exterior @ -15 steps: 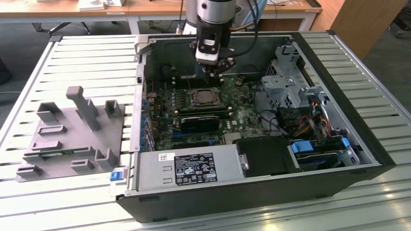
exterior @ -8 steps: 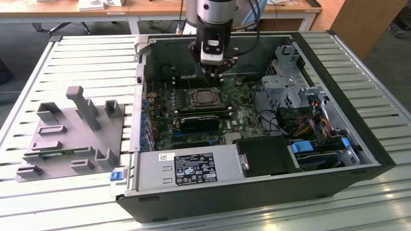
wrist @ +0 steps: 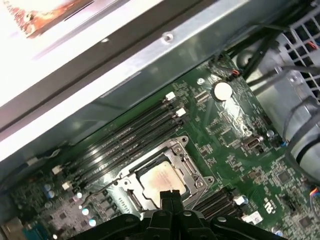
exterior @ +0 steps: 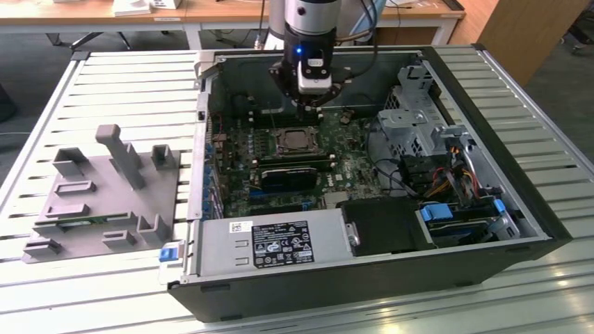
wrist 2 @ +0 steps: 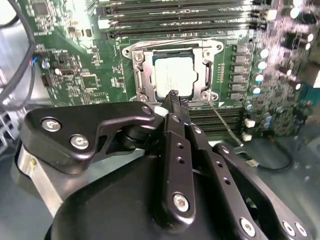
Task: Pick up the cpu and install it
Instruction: 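Install the first cpu locking lever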
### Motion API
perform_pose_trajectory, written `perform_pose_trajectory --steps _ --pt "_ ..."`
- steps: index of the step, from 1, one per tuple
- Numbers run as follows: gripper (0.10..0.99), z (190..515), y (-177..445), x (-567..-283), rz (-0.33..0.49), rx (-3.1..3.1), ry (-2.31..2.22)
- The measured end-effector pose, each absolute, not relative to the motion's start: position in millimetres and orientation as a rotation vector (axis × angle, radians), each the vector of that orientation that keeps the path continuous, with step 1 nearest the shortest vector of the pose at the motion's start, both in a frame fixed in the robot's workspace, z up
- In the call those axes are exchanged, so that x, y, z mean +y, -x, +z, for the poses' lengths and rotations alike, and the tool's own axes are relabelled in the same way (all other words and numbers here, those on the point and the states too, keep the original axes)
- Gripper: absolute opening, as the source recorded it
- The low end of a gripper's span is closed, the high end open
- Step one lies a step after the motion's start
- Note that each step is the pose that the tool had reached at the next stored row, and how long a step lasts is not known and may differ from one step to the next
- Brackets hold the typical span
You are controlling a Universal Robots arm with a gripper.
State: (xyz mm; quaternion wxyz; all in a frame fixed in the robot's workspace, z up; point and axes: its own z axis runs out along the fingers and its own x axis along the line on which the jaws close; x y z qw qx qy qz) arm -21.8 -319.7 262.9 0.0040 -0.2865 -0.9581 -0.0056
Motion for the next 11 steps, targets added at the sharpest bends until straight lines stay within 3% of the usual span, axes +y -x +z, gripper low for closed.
perform_pose_trajectory --steps 11 --pt "0.106 262.0 21.8 -319.7 -0.016 -3.076 0.593"
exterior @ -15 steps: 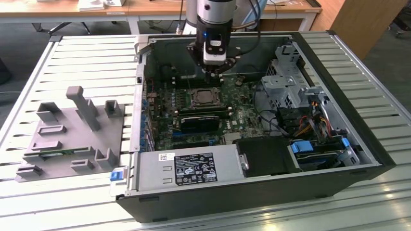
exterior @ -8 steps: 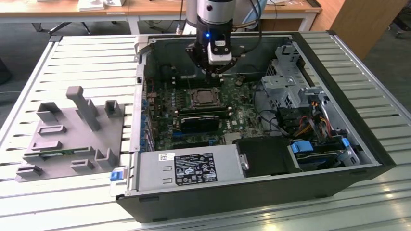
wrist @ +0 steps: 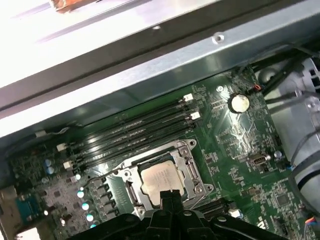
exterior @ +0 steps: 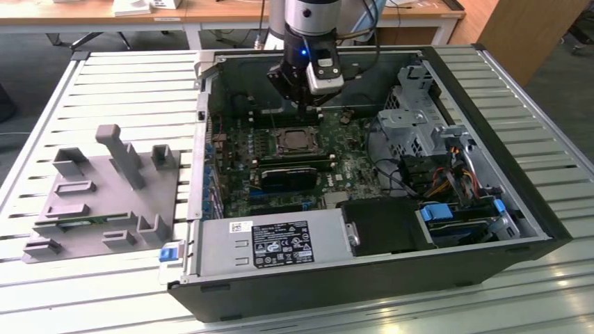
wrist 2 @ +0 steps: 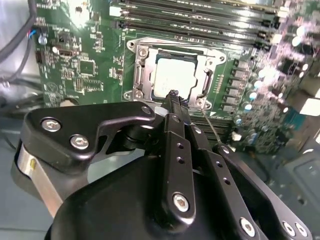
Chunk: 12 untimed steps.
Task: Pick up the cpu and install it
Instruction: 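Install the first cpu locking lever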
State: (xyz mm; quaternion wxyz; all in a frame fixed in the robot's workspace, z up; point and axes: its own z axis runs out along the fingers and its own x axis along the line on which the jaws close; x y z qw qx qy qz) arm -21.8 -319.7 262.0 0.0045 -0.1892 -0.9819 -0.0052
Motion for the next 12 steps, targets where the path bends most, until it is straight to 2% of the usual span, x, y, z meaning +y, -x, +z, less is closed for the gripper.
perform_pose_trajectory --steps 12 --pt "0.106 261.3 21.8 -319.7 -0.015 -3.121 0.255"
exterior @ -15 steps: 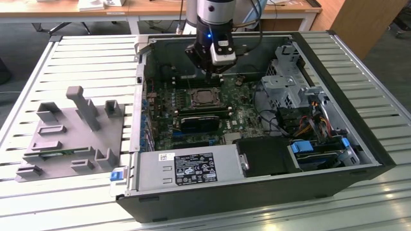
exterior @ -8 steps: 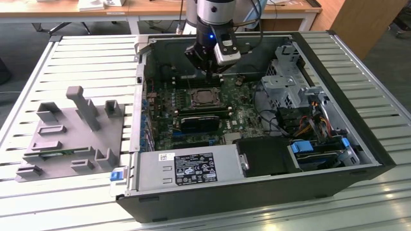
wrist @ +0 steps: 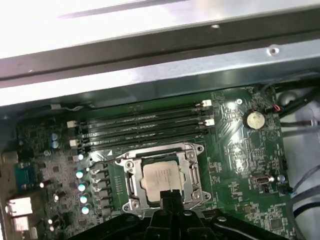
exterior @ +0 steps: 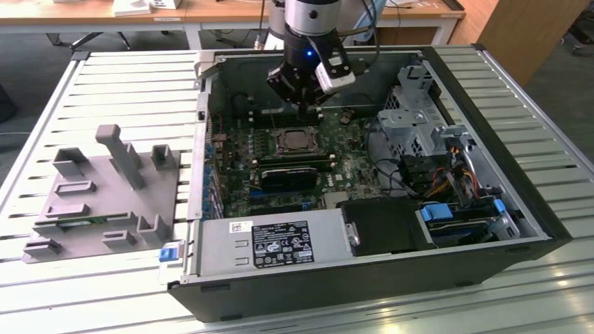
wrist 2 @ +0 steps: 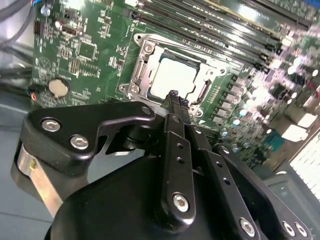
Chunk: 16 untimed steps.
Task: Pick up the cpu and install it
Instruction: 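Install the first cpu locking lever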
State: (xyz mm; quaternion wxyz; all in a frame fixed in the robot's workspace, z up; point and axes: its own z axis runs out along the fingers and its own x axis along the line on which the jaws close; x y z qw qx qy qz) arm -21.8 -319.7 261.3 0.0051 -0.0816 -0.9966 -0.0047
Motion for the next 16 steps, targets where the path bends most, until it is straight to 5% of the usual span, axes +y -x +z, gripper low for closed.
perform_pose_trajectory --steps 16 --pt "0.106 260 37 -320 -0.013 -3.131 0.006"
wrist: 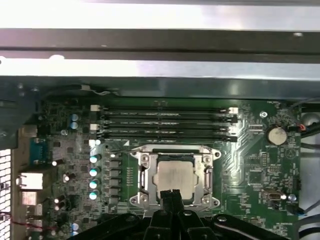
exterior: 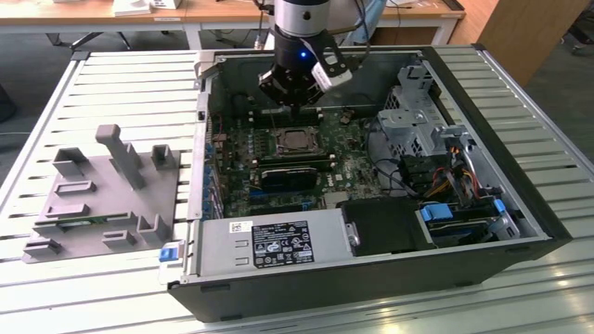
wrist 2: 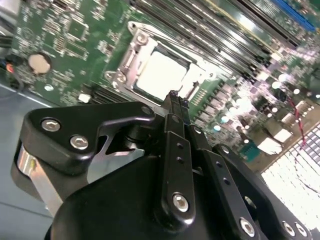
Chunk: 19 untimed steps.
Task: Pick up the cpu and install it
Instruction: 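Install the first cpu locking lever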
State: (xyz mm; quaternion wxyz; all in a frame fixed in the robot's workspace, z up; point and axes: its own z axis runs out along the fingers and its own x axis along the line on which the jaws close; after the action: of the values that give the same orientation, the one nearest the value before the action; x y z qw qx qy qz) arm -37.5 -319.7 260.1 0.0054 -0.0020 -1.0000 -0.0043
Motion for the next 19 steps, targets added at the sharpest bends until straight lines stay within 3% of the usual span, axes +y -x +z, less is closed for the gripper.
perform_pose_trajectory --steps 19 --pt "0.106 260 67 -318 -0.013 -3.131 0.019"
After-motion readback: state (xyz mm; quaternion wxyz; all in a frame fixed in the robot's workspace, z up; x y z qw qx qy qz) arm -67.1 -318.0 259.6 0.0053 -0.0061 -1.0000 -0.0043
